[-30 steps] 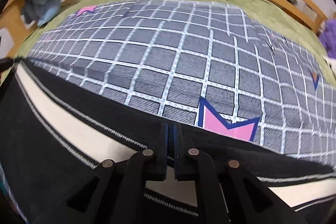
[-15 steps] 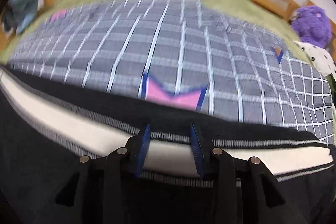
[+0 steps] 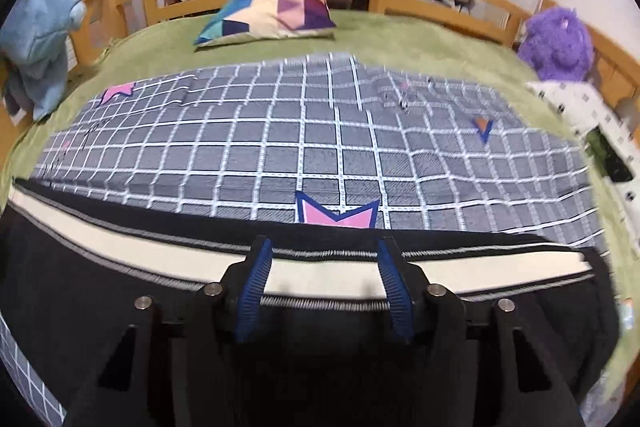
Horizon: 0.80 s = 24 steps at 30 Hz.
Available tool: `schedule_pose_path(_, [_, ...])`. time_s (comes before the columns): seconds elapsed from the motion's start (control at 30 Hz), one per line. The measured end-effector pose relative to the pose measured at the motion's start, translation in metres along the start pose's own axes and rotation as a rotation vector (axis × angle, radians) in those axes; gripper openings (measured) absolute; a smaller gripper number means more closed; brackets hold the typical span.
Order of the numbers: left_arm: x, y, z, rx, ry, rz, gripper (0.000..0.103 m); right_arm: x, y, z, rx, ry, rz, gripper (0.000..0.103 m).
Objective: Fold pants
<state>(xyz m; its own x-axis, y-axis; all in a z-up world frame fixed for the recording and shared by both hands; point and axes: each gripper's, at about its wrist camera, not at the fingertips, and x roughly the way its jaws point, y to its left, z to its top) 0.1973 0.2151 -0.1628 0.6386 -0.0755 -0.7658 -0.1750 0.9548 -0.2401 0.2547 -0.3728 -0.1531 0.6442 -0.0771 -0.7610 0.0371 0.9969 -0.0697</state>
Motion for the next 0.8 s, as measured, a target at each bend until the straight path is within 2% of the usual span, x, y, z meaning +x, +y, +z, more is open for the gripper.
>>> schedule_pose_path(0.1, [-0.029, 0.032, -0.022, -0.076, -0.012, 0.009, 0.059, -0.025, 0.012, -0.01, -0.007, -0.03, -0.035, 0.06])
schedule_pose_path(0.17, [-0.041, 0.055, -0.038, -0.136, -0.012, 0.015, 0.059, -0.038, 0.019, -0.02, 0.008, -0.038, -0.015, 0.06])
schedule_pose_path(0.2, [-0.042, 0.063, -0.044, -0.158, -0.01, -0.008, 0.057, -0.044, 0.023, -0.026, 0.024, -0.038, 0.01, 0.06])
schedule_pose_path(0.23, [-0.04, 0.073, -0.051, -0.177, 0.003, -0.046, 0.057, -0.048, 0.027, -0.032, 0.032, -0.03, 0.046, 0.06])
schedule_pose_path(0.3, [-0.033, 0.082, -0.056, -0.201, 0.021, -0.046, 0.056, -0.049, 0.031, -0.041, 0.035, -0.015, 0.093, 0.06])
schedule_pose_path(0.4, [-0.016, 0.088, -0.053, -0.229, 0.025, -0.077, 0.056, -0.046, 0.039, -0.052, 0.046, 0.001, 0.121, 0.06])
schedule_pose_path(0.5, [0.005, 0.09, -0.045, -0.259, 0.022, -0.053, 0.056, -0.036, 0.041, -0.06, 0.093, 0.032, 0.17, 0.058])
schedule_pose_path(0.57, [0.022, 0.099, -0.04, -0.343, 0.046, -0.025, 0.056, -0.03, 0.042, -0.063, 0.107, 0.037, 0.174, 0.058])
schedule_pose_path(0.63, [0.03, 0.109, -0.036, -0.394, 0.056, -0.031, 0.033, -0.023, 0.044, -0.066, 0.1, 0.066, 0.161, 0.057])
schedule_pose_path(0.67, [0.027, 0.113, -0.035, -0.391, 0.053, -0.065, 0.027, -0.021, 0.044, -0.066, 0.096, 0.069, 0.152, 0.056])
schedule_pose_path(0.73, [0.013, 0.119, -0.038, -0.395, 0.007, -0.122, 0.025, -0.02, 0.044, -0.069, 0.092, 0.07, 0.144, 0.056])
schedule_pose_path(0.8, [0.013, 0.112, -0.043, -0.316, 0.022, -0.06, 0.026, -0.022, 0.043, -0.07, 0.09, 0.065, 0.142, 0.056])
